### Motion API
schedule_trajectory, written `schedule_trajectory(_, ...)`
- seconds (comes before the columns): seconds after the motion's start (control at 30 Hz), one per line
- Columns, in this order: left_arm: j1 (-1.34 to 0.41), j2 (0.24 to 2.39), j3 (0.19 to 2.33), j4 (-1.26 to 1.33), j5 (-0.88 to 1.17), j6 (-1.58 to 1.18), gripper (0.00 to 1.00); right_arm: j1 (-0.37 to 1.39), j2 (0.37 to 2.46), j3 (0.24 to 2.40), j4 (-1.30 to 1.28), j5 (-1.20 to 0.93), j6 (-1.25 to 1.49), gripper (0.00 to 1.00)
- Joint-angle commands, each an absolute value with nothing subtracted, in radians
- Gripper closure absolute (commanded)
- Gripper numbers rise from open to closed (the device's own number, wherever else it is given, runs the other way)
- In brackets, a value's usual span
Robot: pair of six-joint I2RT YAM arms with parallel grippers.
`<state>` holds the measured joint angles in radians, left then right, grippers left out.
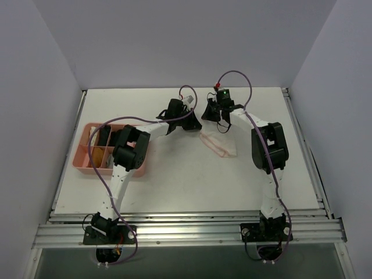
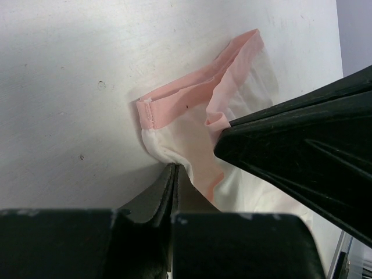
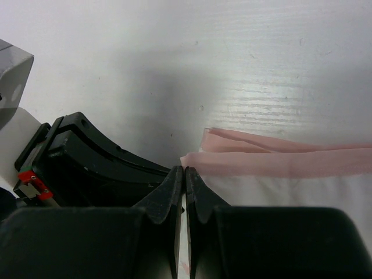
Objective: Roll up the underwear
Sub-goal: Fold the underwear
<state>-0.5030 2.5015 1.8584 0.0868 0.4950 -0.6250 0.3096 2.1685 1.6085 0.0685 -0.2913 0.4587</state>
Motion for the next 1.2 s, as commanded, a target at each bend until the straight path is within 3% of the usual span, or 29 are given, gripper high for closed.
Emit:
schedule_trajectory(0.0, -0.506, 2.523, 1.853, 0.101, 0.488, -0.62, 0.98, 0.318, 2.174, 1.646, 0.109, -0.31, 0.512, 1.0)
schedule_trajectory(0.43, -0.482, 2.458, 1.758, 0.087, 0.453, -0.666, 0.97, 0.319, 2.237, 1.648, 0.133, -0.29, 0.545, 0.99)
schedule_trajectory(0.73, -0.466, 2.427, 1.769, -0.032, 0.422, -0.64, 0.86, 0.314, 2.235, 1.649, 0.094, -0.285, 0.477, 0.92)
schedule_trajectory(0.97, -0.466, 2.382, 1.729, -0.025, 0.405, -0.627, 0.75, 0.318, 2.227, 1.647, 0.081, -0.295, 0.46, 0.77)
schedule_trajectory(1.17, -0.466, 2.321, 1.691, -0.017, 0.394, -0.614, 0.68, 0.314, 2.195, 1.68, 0.043, -0.299, 0.446, 0.74)
